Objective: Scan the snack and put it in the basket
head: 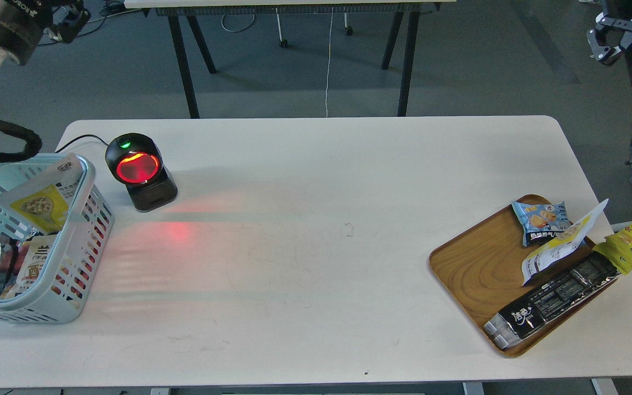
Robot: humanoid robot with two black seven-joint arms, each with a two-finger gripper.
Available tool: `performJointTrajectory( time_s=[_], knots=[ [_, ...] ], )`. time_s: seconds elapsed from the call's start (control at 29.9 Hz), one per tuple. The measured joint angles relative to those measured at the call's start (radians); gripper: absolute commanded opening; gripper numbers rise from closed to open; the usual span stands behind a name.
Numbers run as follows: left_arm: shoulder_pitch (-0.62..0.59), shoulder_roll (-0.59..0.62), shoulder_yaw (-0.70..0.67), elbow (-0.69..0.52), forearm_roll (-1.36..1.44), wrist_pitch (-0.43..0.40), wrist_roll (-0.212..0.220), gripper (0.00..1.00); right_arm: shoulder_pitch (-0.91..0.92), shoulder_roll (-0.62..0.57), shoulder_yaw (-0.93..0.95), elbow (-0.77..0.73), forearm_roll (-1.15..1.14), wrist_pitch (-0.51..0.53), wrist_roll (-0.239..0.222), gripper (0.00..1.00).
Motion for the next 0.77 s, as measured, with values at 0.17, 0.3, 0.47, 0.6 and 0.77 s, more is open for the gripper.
performJointTrajectory(
  time_s=[0.17,0.3,0.47,0.6,0.77],
  knots=[
    [0.0,-0.144,-0.15,0.133,-0.092,0.0,0.133,1.0,0.0,0.016,0.013,0.0,0.007,0.01,0.0,1.0],
    [0.001,-0.203,-0.181,0.173,-0.14,0.0,0.16,1.0,-0.002,0.043,0.038,-0.005,0.013,0.014,-0.062,1.0],
    [0.009,-0.26,-0.184,0.179,-0.206,-0.001,0.159,1.0,-0.012,0.102,0.114,-0.061,0.033,0.025,-0.147,1.0],
    [0.013,-0.275,-0.184,0.179,-0.254,-0.001,0.155,1.0,-0.019,0.13,0.129,-0.094,0.042,0.065,-0.153,1.0],
    [0.013,-0.277,-0.178,0.171,-0.264,-0.001,0.153,1.0,-0.02,0.156,0.124,-0.121,0.043,0.072,-0.151,1.0]
  ],
)
